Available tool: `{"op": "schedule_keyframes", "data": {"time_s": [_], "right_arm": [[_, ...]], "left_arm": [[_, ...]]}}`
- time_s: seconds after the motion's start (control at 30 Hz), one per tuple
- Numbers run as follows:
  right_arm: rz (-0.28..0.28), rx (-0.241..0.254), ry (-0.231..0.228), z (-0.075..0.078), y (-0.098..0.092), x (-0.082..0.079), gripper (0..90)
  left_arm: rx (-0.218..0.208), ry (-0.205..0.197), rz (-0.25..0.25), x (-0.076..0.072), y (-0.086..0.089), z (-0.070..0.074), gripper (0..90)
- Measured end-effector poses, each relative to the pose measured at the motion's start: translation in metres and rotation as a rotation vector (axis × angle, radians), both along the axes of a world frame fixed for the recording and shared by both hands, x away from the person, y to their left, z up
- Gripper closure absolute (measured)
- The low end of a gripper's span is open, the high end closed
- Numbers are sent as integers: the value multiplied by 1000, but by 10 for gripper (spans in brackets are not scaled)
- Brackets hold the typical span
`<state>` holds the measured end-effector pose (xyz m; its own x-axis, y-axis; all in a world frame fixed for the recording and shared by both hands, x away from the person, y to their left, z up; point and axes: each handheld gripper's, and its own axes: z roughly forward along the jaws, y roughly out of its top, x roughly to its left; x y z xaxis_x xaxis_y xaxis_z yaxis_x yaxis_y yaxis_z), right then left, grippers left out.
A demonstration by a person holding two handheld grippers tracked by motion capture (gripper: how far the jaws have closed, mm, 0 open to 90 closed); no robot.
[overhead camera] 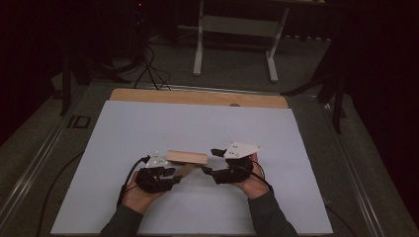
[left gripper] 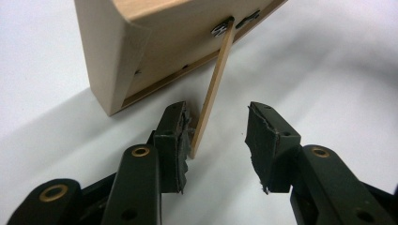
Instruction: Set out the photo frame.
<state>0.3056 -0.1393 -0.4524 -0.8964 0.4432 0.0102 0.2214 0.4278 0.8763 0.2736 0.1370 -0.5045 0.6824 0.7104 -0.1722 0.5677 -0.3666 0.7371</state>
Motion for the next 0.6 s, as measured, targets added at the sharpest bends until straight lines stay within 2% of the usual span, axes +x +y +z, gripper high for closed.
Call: {"op": "schedule_keyframes", "data": {"time_s": [0.43, 0.6], "right_arm": [[-18, 50, -15, 5, -8, 1, 447], [-59, 62, -28, 7, -11, 2, 487]], "left_arm": [[-3, -8, 4, -1, 2, 2, 590], [-5, -6, 0, -1, 3, 3, 596]]}}
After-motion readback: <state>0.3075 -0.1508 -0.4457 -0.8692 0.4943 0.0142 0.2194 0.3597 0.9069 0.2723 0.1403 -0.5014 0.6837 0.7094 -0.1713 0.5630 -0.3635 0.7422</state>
